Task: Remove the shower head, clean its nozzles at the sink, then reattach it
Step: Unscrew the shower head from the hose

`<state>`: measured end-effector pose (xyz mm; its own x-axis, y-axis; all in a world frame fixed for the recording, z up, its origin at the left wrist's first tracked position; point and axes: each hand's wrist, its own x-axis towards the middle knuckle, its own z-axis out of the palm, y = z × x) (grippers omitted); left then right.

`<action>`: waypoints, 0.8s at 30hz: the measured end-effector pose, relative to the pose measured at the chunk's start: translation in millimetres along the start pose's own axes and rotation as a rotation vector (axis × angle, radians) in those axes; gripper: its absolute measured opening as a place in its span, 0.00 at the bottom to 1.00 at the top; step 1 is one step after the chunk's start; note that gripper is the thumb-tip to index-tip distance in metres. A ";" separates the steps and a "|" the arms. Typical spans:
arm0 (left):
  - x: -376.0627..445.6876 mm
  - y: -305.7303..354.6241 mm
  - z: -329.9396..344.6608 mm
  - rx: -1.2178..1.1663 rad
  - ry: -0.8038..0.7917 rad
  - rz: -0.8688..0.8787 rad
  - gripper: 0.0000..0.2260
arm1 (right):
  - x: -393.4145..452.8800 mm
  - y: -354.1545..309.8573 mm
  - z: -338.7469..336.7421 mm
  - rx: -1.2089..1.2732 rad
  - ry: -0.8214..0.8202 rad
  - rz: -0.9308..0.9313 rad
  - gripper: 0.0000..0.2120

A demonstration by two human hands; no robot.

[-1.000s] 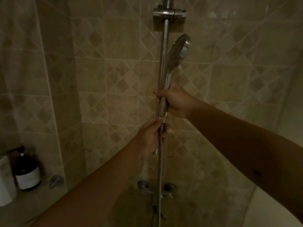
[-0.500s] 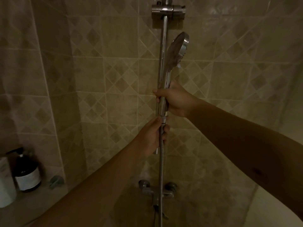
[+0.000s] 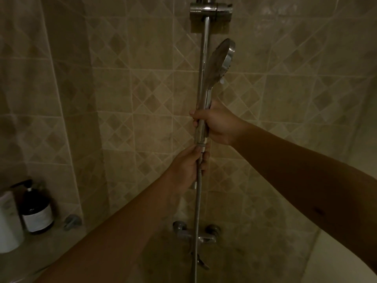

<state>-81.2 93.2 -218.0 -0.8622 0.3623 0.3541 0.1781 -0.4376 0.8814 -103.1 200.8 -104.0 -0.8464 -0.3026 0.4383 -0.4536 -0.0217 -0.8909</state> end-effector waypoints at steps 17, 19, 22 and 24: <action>7.9 -3.1 1.2 0.299 0.115 0.050 0.11 | -11.5 -1.0 -17.5 -0.051 0.046 0.026 0.08; 12.9 -0.1 -1.3 0.400 0.075 0.078 0.08 | -11.8 2.6 -21.2 -0.041 0.063 0.025 0.11; 23.7 10.4 -6.1 0.617 -0.023 0.098 0.03 | -12.5 4.4 -28.3 -0.035 0.081 0.026 0.12; 33.9 19.1 -5.5 0.694 -0.062 0.062 0.05 | -12.9 2.0 -33.6 -0.043 0.098 0.025 0.15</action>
<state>-109.7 92.6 -190.9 -0.8159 0.4088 0.4088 0.5052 0.1602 0.8480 -102.4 236.6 -107.5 -0.8797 -0.2080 0.4276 -0.4420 0.0264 -0.8966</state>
